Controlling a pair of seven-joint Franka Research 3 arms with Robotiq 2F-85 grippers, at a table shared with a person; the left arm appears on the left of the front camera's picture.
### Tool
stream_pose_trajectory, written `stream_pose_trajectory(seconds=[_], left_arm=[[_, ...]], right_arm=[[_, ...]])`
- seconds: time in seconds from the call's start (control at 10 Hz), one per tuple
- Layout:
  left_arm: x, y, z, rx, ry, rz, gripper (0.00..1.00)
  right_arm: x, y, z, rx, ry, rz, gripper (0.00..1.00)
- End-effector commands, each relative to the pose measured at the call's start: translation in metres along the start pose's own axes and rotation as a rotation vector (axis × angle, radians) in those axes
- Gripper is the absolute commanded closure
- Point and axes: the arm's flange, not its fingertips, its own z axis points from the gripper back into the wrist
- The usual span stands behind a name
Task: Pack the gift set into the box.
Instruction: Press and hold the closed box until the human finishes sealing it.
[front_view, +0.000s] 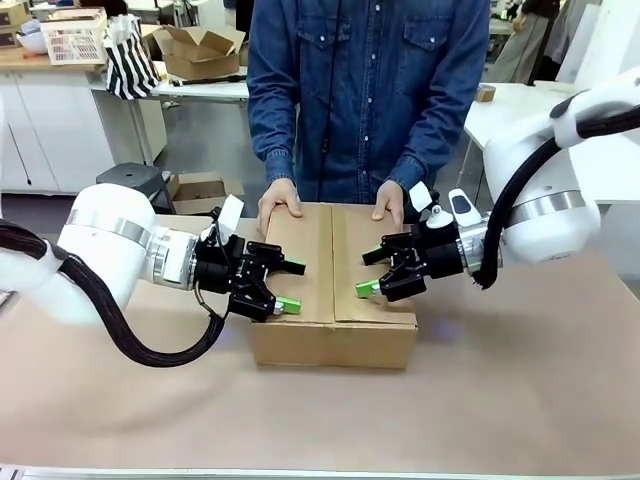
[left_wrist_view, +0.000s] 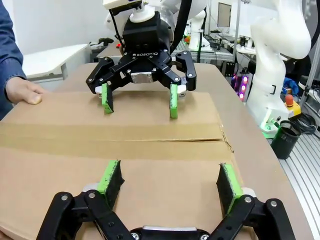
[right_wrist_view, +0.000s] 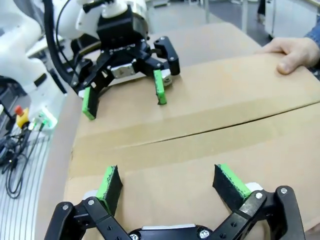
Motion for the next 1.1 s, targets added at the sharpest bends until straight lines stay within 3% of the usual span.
stream_pose_trajectory(seconds=[0.0,0.3,1.0], left_arm=[[-0.011,0.002,-0.002,0.048,0.017,0.009,0.0],[-0.007,0.019,-0.003,0.147,-0.041,-0.035,0.0],[-0.018,0.018,-0.006,0.081,0.032,0.024,0.0]], right_arm=[[-0.01,-0.009,-0.004,0.003,-0.001,0.046,0.0],[-0.017,-0.018,-0.002,0.058,-0.023,0.047,0.0],[-0.026,-0.024,0.001,0.107,-0.004,0.09,0.0]])
